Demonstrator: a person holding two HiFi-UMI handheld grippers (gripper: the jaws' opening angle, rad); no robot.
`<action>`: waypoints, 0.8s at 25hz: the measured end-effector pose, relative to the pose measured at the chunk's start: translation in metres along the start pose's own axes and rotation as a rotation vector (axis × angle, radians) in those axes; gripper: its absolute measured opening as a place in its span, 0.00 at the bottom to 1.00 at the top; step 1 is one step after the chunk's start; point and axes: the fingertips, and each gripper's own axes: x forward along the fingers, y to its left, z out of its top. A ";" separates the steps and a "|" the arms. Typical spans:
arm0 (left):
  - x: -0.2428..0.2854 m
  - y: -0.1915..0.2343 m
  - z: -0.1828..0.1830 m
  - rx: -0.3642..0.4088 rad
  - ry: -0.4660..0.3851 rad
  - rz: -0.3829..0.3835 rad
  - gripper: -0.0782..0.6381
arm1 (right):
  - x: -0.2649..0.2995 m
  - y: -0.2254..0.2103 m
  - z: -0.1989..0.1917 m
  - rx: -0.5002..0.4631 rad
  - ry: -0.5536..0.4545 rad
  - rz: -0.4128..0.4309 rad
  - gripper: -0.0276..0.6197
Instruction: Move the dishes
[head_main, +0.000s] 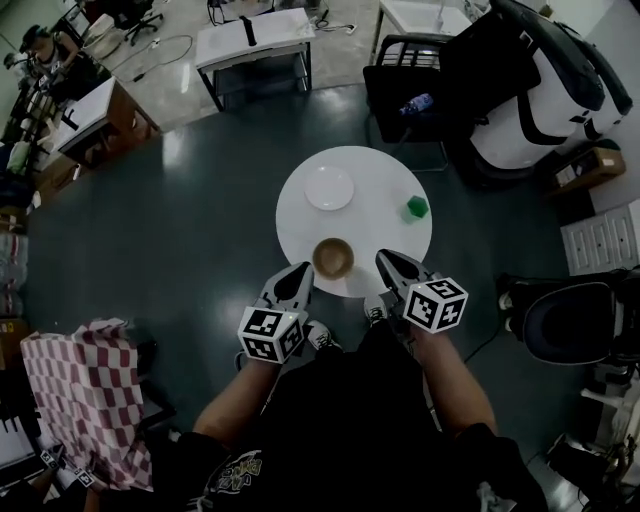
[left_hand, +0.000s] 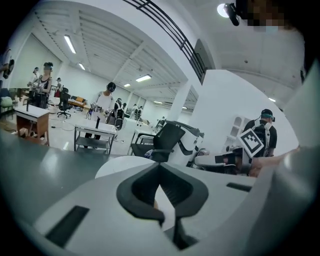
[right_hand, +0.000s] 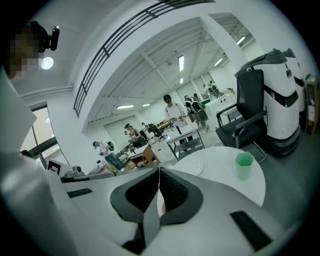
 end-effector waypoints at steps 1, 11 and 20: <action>-0.001 -0.003 0.004 0.001 -0.002 -0.007 0.12 | -0.006 0.004 0.008 -0.015 -0.014 0.000 0.08; -0.001 -0.048 0.025 0.001 0.004 -0.029 0.12 | -0.053 0.013 0.050 -0.132 -0.067 -0.007 0.08; 0.009 -0.120 0.022 -0.008 0.034 0.003 0.12 | -0.095 0.014 0.043 -0.159 0.021 0.093 0.08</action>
